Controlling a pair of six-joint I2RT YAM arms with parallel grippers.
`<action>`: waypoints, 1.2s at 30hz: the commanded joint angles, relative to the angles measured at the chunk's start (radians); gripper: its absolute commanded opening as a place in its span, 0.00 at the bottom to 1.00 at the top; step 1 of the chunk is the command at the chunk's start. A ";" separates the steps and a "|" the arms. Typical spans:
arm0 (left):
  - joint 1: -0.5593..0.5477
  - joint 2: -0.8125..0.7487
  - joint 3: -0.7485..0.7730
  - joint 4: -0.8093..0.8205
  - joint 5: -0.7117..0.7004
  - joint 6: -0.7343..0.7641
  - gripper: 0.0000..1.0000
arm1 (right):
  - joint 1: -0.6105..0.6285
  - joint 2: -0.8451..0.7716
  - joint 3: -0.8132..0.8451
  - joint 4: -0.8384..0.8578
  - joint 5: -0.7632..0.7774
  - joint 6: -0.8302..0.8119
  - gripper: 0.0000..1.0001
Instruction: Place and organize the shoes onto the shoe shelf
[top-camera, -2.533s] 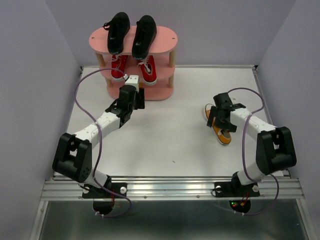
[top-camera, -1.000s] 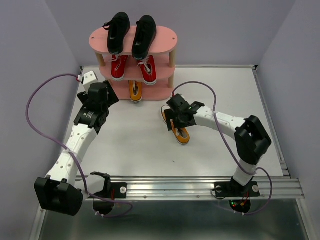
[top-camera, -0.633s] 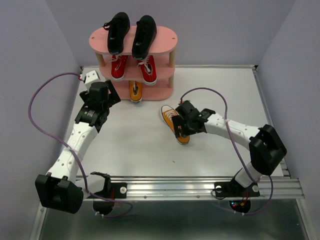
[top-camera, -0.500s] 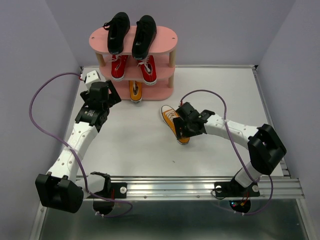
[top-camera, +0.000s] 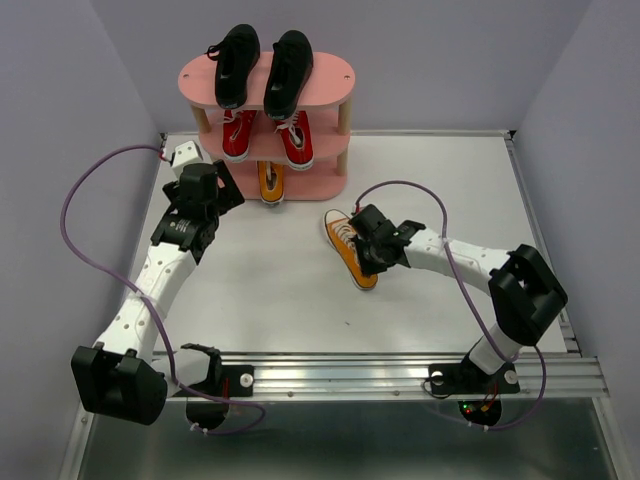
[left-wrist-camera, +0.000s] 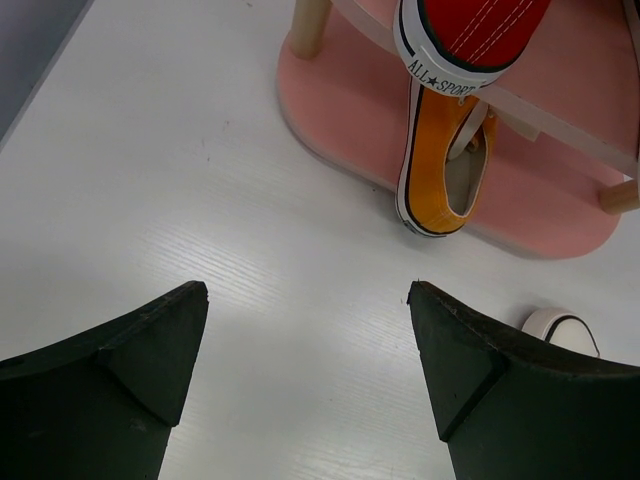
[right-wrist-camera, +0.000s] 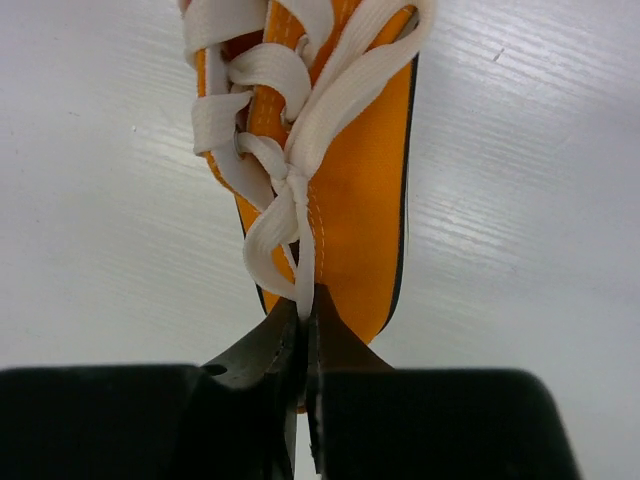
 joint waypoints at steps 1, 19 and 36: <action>0.002 0.005 0.015 0.030 0.002 0.001 0.93 | 0.018 -0.004 0.022 0.029 -0.001 0.013 0.01; 0.004 -0.026 0.047 0.014 -0.019 0.024 0.93 | 0.027 0.031 0.309 0.008 0.120 0.118 0.01; 0.005 0.008 0.052 0.023 -0.005 0.030 0.93 | 0.064 0.056 0.291 -0.023 0.069 0.105 0.01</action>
